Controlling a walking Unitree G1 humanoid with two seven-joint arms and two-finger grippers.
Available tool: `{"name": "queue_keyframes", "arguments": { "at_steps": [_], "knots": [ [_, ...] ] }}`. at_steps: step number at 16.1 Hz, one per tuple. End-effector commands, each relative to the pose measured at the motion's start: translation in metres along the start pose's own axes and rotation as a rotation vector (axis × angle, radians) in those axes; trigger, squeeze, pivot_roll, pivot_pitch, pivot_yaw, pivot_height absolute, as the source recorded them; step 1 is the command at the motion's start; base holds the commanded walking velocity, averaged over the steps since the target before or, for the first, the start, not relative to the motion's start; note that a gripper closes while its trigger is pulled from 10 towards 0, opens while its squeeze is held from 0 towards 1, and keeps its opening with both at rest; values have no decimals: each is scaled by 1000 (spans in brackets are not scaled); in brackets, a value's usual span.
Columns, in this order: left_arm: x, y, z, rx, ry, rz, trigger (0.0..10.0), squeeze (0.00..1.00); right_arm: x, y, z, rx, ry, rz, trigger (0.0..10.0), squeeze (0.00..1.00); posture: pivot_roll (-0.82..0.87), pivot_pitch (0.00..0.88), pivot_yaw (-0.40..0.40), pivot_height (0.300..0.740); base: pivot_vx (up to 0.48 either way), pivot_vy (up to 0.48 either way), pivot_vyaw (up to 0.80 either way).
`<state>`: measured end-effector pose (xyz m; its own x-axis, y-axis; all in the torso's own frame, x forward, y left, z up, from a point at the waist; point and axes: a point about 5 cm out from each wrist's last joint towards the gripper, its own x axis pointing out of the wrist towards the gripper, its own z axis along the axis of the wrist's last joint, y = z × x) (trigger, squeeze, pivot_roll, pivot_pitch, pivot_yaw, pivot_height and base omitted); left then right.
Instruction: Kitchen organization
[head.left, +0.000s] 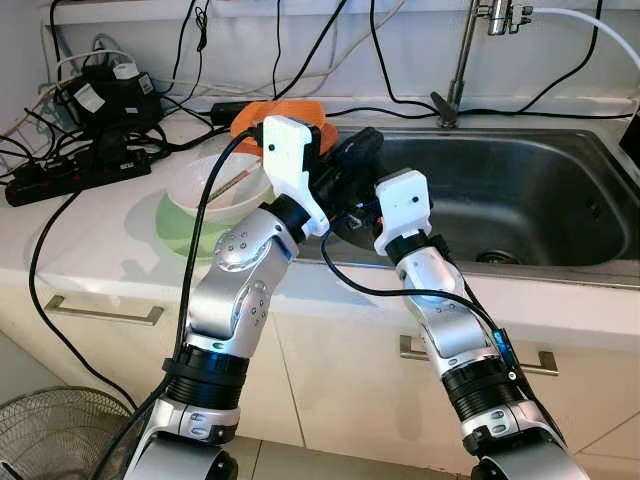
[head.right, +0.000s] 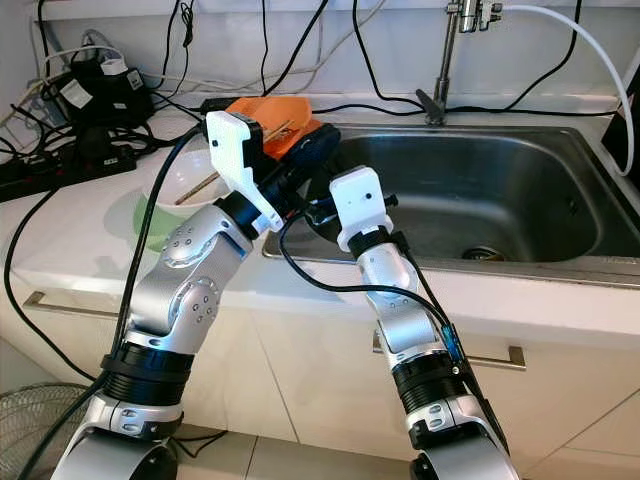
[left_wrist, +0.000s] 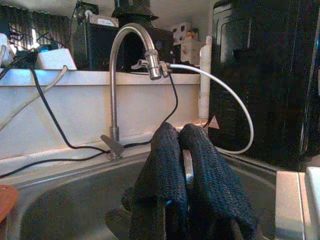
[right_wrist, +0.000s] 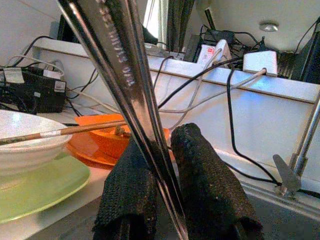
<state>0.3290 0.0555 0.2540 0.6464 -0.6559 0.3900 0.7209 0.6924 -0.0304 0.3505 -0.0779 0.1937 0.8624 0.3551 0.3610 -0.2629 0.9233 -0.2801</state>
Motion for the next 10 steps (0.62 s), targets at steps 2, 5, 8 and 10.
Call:
{"name": "queue_keyframes", "arguments": {
  "at_steps": [2,5,8,10],
  "knots": [
    [-4,5,-6,-10,26,14,10000,0,2,-7,3,29,-11,-42,0,0,56,0,114,740,0,0,0],
    [-3,5,-7,-9,37,17,10000,1000,3,-8,3,29,-15,-49,0,0,56,0,116,740,0,0,0],
    [-3,4,-7,-13,38,15,10000,1000,2,-11,2,28,-10,-59,0,0,59,0,117,740,0,0,0],
    [-5,7,-6,-8,38,26,10000,1000,2,-14,1,23,-5,-72,0,0,60,0,116,740,0,0,0]
  ]
}}
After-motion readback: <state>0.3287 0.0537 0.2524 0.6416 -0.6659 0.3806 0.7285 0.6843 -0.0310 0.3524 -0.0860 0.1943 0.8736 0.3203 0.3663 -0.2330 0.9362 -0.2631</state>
